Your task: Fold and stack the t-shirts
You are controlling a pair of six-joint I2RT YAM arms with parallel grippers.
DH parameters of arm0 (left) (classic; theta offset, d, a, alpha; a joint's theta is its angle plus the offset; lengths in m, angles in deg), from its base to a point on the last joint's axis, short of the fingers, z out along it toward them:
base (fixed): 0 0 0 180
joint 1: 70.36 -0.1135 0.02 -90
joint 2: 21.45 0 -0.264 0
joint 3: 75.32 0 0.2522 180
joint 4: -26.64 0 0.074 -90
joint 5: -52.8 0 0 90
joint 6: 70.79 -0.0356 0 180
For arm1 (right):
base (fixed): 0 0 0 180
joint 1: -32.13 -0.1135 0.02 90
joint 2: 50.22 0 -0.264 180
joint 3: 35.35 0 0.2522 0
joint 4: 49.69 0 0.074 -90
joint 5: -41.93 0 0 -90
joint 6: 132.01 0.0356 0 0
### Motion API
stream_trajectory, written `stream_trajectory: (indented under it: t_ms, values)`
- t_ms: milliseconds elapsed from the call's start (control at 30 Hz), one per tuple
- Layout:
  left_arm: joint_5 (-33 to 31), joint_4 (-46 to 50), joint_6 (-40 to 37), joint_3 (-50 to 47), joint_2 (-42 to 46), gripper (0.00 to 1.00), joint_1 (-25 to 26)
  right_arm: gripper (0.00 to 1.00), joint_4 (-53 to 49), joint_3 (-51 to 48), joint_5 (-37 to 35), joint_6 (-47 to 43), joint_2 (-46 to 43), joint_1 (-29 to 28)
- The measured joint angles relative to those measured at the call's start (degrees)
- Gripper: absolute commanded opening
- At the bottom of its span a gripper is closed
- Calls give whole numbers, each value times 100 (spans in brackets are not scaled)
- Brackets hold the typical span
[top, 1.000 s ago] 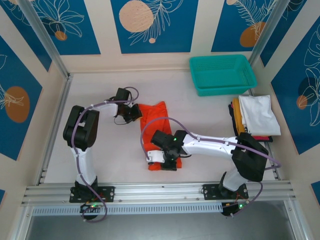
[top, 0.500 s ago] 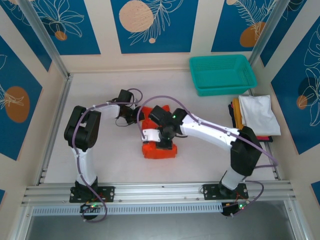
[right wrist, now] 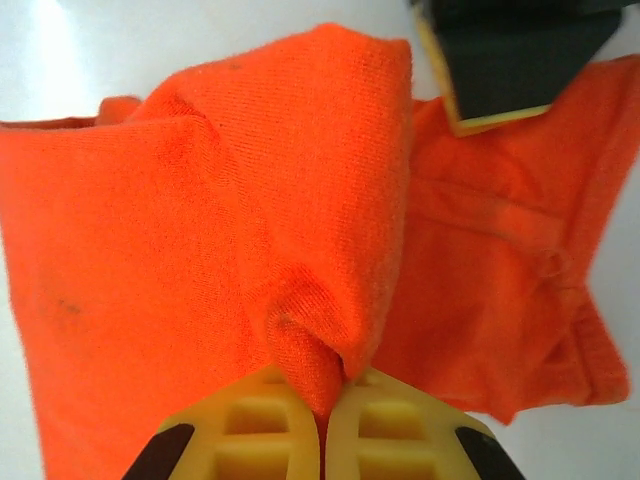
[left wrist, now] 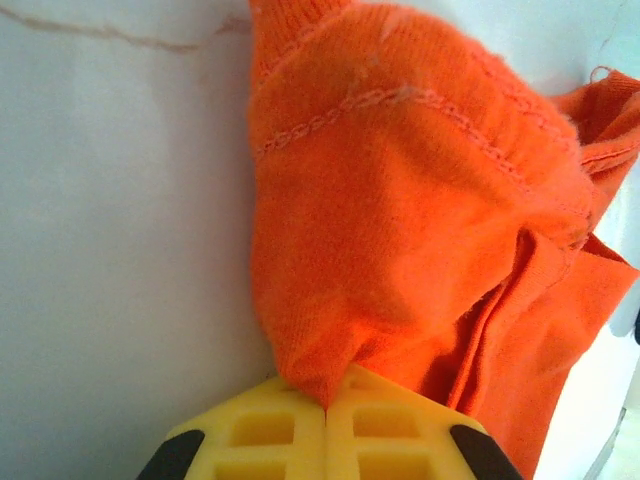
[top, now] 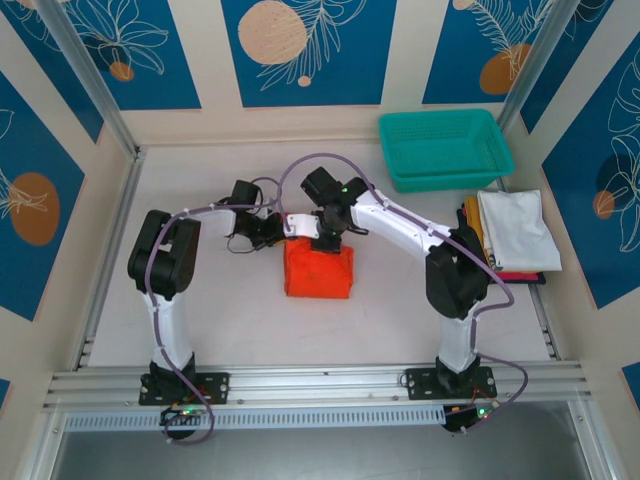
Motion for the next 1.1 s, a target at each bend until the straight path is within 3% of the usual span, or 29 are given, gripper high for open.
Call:
stream_trajectory:
  t_ms: [533,1100]
  values:
    - [354,-74,-4,2,-111,0,-101,0,39,1635,-236,-341,1405,299]
    - [614,-94,-4,33,-208,0,-195,0,396,2133,-511,-323,1888,483]
